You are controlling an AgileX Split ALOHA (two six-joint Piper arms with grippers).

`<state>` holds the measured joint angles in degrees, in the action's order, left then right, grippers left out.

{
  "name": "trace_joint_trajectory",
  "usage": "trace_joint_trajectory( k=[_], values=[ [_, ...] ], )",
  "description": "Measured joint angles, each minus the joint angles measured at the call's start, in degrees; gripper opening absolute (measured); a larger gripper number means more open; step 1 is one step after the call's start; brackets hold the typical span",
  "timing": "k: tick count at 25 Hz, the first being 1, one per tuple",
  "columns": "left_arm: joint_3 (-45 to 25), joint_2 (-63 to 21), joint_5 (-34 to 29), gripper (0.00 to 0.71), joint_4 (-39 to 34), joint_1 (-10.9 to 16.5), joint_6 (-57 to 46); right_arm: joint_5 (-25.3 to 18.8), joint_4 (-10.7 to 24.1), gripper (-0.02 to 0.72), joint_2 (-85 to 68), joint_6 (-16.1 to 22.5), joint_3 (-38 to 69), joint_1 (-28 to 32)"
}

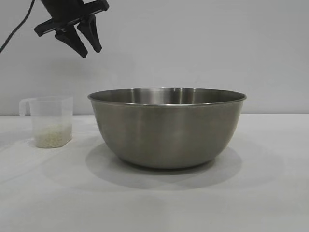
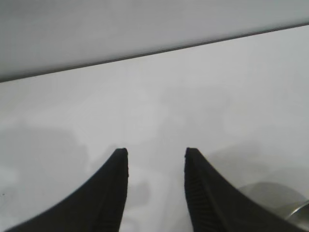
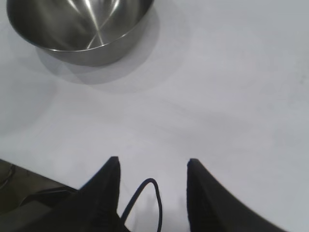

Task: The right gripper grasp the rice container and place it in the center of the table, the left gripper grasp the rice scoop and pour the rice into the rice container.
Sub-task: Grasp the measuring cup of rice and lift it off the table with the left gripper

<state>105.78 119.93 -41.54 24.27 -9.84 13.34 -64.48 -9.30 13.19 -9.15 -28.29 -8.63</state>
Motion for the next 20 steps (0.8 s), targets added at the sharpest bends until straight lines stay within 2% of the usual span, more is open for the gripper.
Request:
trace_joint_trajectory(
  k=[6, 11, 16, 20],
  values=[
    [0.0, -0.08, 0.0, 0.232, -0.81, 0.0, 0.0, -0.13, 4.88, 0.27, -9.94, 3.63, 0.23, 0.04],
    [0.0, -0.73, 0.1, 0.232, -1.17, -0.04, 0.0, -0.81, 10.93, 0.27, -14.09, 13.21, 0.23, 0.04],
    [-0.24, -2.85, 2.71, 0.232, -1.53, -0.04, 0.37, -0.91, 11.57, 0.27, -14.09, 14.49, 0.23, 0.04],
    [-5.38, -6.91, 7.08, 0.232, -0.18, -0.35, 5.05, -0.91, 11.66, 0.27, -14.09, 14.62, 0.23, 0.04]
  ],
)
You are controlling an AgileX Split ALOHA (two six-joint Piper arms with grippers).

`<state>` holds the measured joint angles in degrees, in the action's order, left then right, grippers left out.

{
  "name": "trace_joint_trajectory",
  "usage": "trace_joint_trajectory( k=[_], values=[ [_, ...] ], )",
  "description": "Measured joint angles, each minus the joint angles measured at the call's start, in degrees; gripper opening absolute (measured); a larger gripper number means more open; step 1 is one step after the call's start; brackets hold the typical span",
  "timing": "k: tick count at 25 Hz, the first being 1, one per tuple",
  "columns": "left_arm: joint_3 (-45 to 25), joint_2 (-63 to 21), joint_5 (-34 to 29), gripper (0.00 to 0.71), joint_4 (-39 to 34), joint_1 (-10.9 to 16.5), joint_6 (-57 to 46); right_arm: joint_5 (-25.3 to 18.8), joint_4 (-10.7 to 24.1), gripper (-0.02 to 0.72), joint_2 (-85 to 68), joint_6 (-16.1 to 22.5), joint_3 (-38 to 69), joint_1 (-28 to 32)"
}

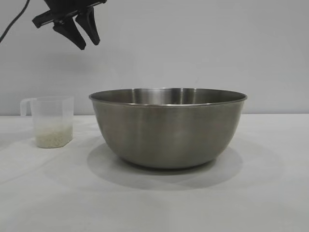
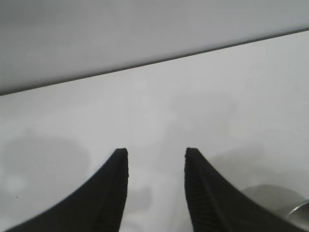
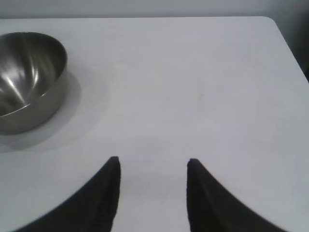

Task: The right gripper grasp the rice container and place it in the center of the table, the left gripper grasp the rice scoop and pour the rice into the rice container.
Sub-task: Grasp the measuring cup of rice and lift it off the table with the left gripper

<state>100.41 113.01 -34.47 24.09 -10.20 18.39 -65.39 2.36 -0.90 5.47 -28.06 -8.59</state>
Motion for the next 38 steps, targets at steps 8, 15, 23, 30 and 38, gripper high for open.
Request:
trace_joint_trajectory(
  k=[8, 15, 23, 30, 38],
  values=[
    [-25.36, -15.36, 24.77, 0.232, 19.97, -2.97, 24.08, 0.0, 0.04, 0.27, 0.0, 0.09, 0.0, 0.0],
    [-48.56, -25.57, 42.5, 0.232, 24.5, -4.78, 30.71, 0.0, 0.13, 0.27, 0.0, 0.09, 0.0, 0.0],
    [-65.66, -31.52, 52.53, 0.111, -8.59, -4.78, 1.23, 0.0, 0.13, 0.27, 0.0, 0.09, 0.0, 0.0],
    [-79.43, -31.07, 71.42, 0.216, -25.26, -4.78, -21.51, 0.0, 0.13, 0.27, 0.0, 0.09, 0.0, 0.0],
    [-85.59, -22.29, 87.64, 0.29, -23.56, -4.78, -22.65, 0.0, 0.13, 0.27, 0.0, 0.09, 0.0, 0.0]
  ],
)
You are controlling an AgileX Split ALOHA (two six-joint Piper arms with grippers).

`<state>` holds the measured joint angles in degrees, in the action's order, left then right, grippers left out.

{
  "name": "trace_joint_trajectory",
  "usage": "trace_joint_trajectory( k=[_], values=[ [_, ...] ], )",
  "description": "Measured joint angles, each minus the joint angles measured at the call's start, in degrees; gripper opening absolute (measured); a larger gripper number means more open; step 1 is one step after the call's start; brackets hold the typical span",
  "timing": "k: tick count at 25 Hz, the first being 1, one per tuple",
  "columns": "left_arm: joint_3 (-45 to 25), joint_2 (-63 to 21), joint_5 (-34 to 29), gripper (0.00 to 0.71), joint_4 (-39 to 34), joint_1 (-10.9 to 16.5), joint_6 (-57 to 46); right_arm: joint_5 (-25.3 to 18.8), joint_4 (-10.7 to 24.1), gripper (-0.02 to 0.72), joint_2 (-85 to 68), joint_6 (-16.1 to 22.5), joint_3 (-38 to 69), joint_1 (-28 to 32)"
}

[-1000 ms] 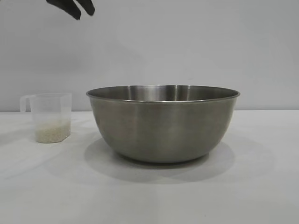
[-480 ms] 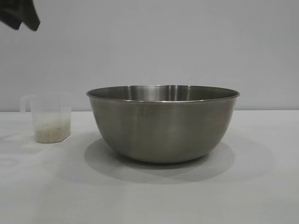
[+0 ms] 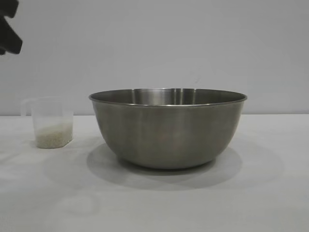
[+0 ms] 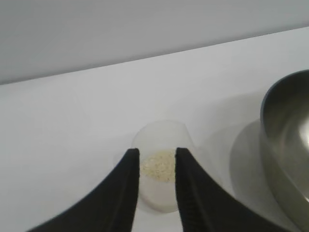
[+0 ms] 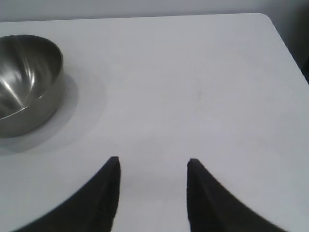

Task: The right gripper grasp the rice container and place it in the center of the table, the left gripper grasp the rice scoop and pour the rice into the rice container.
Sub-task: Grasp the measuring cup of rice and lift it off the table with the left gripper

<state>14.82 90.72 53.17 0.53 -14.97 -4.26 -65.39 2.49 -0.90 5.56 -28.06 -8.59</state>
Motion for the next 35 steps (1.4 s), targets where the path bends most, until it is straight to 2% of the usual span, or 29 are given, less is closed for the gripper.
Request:
trace_joint_trajectory(
  k=[3, 5, 6, 14, 35],
  values=[
    [-0.37, 5.9, 8.41, 0.29, 0.0, 0.0, 0.0, 0.0, 0.0, 0.27, 0.0, 0.0, 0.0, 0.0],
    [-0.37, 9.63, 10.95, 0.29, 0.0, 0.0, 0.0, 0.0, 0.0, 0.27, 0.0, 0.0, 0.0, 0.0],
    [-0.37, 11.54, 11.53, 0.238, 0.0, 0.0, 0.0, 0.0, 0.0, 0.27, 0.0, 0.0, 0.0, 0.0],
    [-0.37, 18.17, 11.86, 0.237, 5.71, 0.0, -0.31, 0.0, 0.0, 0.27, 0.0, 0.0, 0.0, 0.0],
    [10.03, 26.76, 12.05, 0.237, 7.4, 0.0, -0.44, 0.0, 0.0, 0.27, 0.0, 0.0, 0.0, 0.0]
  ],
)
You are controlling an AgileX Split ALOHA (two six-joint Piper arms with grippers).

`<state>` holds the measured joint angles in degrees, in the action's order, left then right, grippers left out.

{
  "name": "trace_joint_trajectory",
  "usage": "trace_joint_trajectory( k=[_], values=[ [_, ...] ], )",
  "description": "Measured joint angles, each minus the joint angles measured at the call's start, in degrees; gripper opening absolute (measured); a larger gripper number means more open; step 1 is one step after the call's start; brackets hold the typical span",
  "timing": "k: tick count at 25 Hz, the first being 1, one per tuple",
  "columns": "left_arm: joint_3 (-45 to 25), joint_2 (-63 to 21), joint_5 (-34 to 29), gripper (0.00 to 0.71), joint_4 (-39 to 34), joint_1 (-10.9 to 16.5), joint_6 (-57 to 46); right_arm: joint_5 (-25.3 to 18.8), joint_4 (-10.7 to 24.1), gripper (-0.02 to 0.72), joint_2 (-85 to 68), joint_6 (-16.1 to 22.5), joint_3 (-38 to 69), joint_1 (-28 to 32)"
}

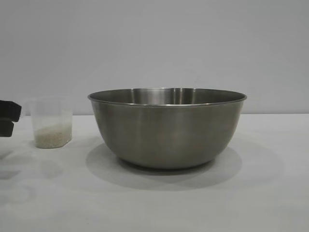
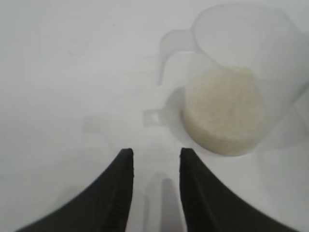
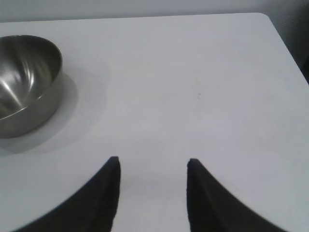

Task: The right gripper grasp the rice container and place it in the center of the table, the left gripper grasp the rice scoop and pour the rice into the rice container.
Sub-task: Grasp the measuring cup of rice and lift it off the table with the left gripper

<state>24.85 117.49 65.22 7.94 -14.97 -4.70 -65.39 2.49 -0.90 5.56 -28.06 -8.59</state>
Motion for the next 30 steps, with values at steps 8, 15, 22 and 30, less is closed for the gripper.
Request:
trace_joint_trajectory(
  k=[8, 15, 22, 30],
  values=[
    [3.11, 1.97, 0.0, 0.237, 1.79, 0.0, 0.1, 0.0, 0.0, 0.27, 0.0, 0.0, 0.0, 0.0],
    [5.98, 3.56, 0.0, 0.237, 1.77, 0.0, 0.1, 0.0, 0.0, 0.27, 0.0, 0.0, 0.0, 0.0],
    [8.98, 5.07, 0.0, 0.237, 1.77, 0.0, 0.1, 0.0, 0.0, 0.27, 0.0, 0.04, 0.0, 0.0],
    [11.29, 5.27, 0.0, 0.237, 1.44, 0.0, 0.95, 0.0, 0.0, 0.27, 0.0, 0.04, 0.0, 0.0]
  ],
)
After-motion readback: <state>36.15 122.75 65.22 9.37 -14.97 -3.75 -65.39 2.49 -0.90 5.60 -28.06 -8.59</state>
